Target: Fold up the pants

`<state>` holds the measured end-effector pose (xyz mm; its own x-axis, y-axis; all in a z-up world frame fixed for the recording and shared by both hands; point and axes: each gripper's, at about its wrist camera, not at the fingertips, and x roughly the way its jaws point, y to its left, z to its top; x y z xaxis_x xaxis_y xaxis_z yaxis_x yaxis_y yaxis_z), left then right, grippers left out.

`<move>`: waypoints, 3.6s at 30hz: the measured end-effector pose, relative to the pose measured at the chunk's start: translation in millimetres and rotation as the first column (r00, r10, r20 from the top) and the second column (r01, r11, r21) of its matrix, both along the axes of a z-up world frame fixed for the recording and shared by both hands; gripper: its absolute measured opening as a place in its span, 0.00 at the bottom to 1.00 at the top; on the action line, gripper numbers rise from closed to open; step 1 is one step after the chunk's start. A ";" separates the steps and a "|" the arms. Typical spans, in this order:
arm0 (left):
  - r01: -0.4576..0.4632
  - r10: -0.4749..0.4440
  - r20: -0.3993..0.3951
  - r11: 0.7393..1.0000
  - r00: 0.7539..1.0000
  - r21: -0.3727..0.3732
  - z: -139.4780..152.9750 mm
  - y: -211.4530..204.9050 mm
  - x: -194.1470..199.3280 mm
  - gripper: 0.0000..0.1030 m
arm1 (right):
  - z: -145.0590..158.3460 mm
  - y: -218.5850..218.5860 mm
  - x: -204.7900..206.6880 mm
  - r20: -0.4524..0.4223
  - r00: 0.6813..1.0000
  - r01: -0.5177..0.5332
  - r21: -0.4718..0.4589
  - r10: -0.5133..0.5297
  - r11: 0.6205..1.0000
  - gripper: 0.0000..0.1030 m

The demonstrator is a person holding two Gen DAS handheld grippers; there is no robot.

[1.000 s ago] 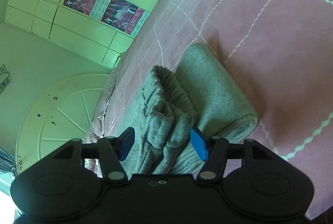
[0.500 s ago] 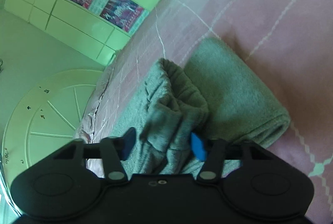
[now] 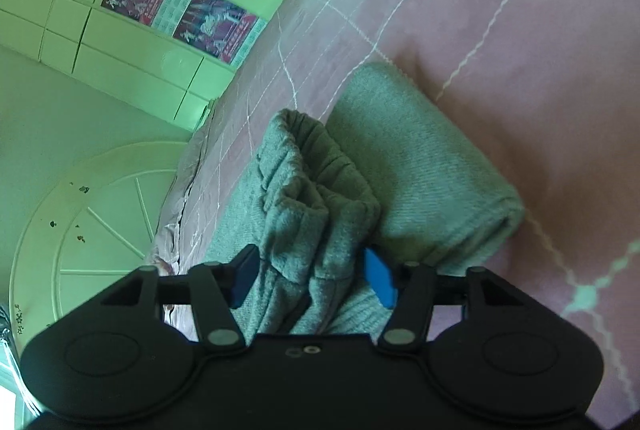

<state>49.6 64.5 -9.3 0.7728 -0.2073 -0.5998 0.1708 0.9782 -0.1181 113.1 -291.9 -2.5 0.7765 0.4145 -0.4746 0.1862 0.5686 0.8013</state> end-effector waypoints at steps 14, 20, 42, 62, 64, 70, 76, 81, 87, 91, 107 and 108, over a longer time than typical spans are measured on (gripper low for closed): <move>-0.029 0.028 0.016 0.999 0.999 0.040 -0.6 -13.9 0.8 0.92 | 24.6 21.7 14.6 0.068 0.996 -0.050 -0.137 0.060 0.989 0.33; -0.036 0.034 0.025 0.998 0.999 0.052 1.0 -14.5 -1.7 0.92 | 33.5 28.4 18.6 0.082 0.994 -0.058 -0.164 0.073 0.985 0.33; -0.145 0.141 0.092 0.989 0.986 0.032 -0.5 -22.1 -1.8 0.97 | 80.4 -12.4 -8.2 0.274 0.962 0.061 -0.166 -0.013 0.984 0.23; -0.101 0.097 0.079 0.993 0.992 0.058 -8.0 -30.9 0.9 1.00 | 14.8 -57.1 -27.7 0.154 0.979 0.150 -0.106 -0.132 0.983 0.22; -0.084 0.079 0.075 0.994 0.994 0.073 -9.2 -34.3 1.8 1.00 | -20.7 -72.5 -25.6 0.023 0.980 0.199 -0.030 -0.198 0.980 0.22; -0.088 0.082 0.072 0.993 0.994 0.074 -9.2 -36.0 1.1 1.00 | -18.5 -67.3 -23.7 0.048 0.983 0.179 -0.029 -0.177 0.984 0.23; -0.085 0.080 0.071 0.994 0.994 0.071 -9.7 -36.8 0.5 1.00 | -15.7 -63.3 -19.1 0.047 0.981 0.188 -0.030 -0.187 0.982 0.23; -0.083 0.078 0.072 0.994 0.994 0.071 -9.2 -37.2 -0.2 1.00 | 6.4 -57.9 -27.1 0.146 0.978 0.164 -0.076 -0.152 0.984 0.22; -0.066 0.060 0.071 0.995 0.996 0.080 -8.8 -36.8 0.6 1.00 | -37.5 -84.7 -25.7 -0.001 0.976 0.215 0.103 -0.216 0.971 0.24; -0.059 0.055 0.050 0.996 0.997 0.071 -1.9 -29.5 -3.7 1.00 | -14.5 -89.0 -36.9 0.049 0.975 0.215 0.024 -0.216 0.976 0.35; 0.022 -0.046 -0.075 0.955 0.996 -0.295 13.7 10.1 63.1 1.00 | -2.0 -112.8 -10.5 0.063 0.997 0.044 -0.055 -0.040 0.998 0.68; 0.013 -0.044 -0.095 0.952 0.995 -0.307 8.3 6.9 70.9 1.00 | -1.0 -110.7 -7.5 0.060 0.998 0.035 -0.073 -0.030 0.997 0.68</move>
